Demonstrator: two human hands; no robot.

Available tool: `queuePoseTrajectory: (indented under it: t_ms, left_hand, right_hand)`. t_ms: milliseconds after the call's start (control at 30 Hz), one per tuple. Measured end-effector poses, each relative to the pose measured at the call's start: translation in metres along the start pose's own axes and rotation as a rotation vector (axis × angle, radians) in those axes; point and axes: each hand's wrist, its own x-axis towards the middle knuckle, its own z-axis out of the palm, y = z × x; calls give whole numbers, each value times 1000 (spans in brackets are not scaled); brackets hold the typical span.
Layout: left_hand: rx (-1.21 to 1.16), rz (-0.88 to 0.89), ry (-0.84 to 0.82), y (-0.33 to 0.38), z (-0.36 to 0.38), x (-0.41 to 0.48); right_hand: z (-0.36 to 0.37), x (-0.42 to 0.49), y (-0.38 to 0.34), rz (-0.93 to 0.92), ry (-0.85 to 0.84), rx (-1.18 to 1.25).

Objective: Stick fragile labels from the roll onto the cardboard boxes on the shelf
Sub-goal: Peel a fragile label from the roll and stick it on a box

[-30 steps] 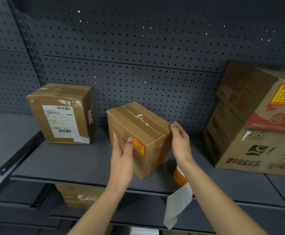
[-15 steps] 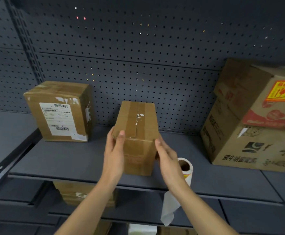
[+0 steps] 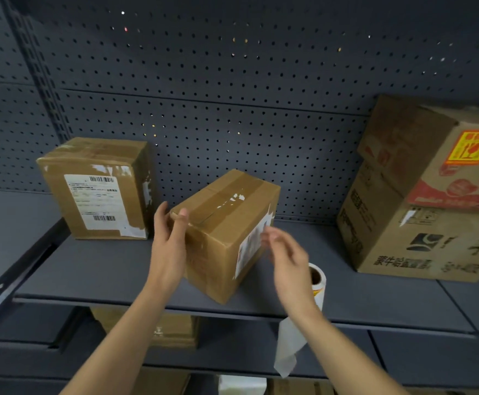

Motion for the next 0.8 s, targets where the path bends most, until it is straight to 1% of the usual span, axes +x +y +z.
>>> queuePoseTrajectory:
  t_ms: [67,133,200,300,400,467,667,800]
  left_hand:
    - [-11,30,32,0,2,-17]
    - [-49,56,33,-2,5,-38]
    - [-80,80,-2,-8,11,-58]
    - [-40,73,-65,-21,22,-77]
    - [-33,38,-102,-25,31,-81]
    - [-31,36,-111,-25,33,-80]
    - [-103,36,-191,-35,18,-56]
    - [-112,97,-311,-32,13,-27]
  right_hand:
    - [-9,25,-3,1,101,-5]
    - [-15,49,-9,27,144,-20]
    - [-15,69,-12,59,127,-20]
    - [-7,93,-13,129,68,-45]
    - [3,105,-13,171,-15,-67]
    - [6,106,-10,186,-34,-59]
    - [-12,88,-11,130,7,-33]
    - [-31,75,-6,83,24,-78]
